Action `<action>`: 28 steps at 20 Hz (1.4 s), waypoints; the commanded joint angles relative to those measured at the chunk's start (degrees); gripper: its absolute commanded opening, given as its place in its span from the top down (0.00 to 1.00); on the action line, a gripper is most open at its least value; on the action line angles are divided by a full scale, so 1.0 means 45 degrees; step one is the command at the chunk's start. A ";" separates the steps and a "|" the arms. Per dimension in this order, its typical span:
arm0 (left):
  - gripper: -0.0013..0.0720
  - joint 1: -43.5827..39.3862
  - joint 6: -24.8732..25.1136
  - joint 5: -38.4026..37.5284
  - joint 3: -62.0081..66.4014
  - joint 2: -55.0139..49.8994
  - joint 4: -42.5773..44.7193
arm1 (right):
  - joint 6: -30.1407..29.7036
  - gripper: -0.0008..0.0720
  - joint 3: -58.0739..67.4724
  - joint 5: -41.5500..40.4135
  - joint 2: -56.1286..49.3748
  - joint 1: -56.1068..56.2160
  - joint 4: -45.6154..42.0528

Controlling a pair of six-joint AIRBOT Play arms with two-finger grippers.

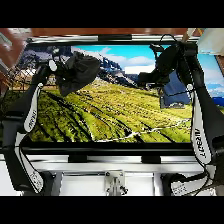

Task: Fold the shirts.

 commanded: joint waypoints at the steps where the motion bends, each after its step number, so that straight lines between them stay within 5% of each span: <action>1: 0.93 -0.0559 0.1496 0.0743 0.0015 0.2327 -0.0136 | -0.0058 0.08 0.0146 -0.0787 0.0151 0.0005 -0.0083; 4: 0.93 -0.1647 0.2676 0.0583 0.0000 0.6013 -0.0121 | -0.0287 0.08 0.0777 -0.1744 0.1345 0.0005 -0.1234; 8: 0.93 -0.3565 0.2647 0.0160 -0.0661 1.0569 -0.0131 | -0.0267 0.08 0.1642 -0.2234 0.4653 0.0005 -0.3492; 14: 0.93 -0.6649 0.0321 -0.2045 -0.4974 1.3206 -0.0126 | 0.0821 0.08 0.1681 -0.3366 0.9010 0.0005 -0.3133; 19: 0.92 -0.9194 -0.2414 0.1214 -1.0457 1.2497 -0.0141 | 0.0913 0.08 0.1535 -0.4809 0.9782 0.0005 -0.1535; 20: 0.74 -0.9520 -0.2817 0.1549 -1.1089 1.2206 -0.0141 | 0.1010 0.08 0.1258 -0.4799 0.9782 0.0005 -0.1413; 21: 0.28 -0.9622 -0.3240 0.1219 -1.1361 1.1914 -0.0141 | 0.1010 0.08 0.0826 -0.4794 0.9777 0.0005 -0.1428; 22: 0.00 -0.9530 -0.3648 0.0389 -1.1346 1.1720 -0.0136 | 0.0991 0.08 0.0126 -0.4711 0.9782 0.0005 -0.1491; 28: 0.00 -0.6348 -0.1666 -0.6057 -1.1497 1.2910 0.1137 | 0.0107 0.08 -0.6873 -0.2288 0.9719 -0.0019 -0.0296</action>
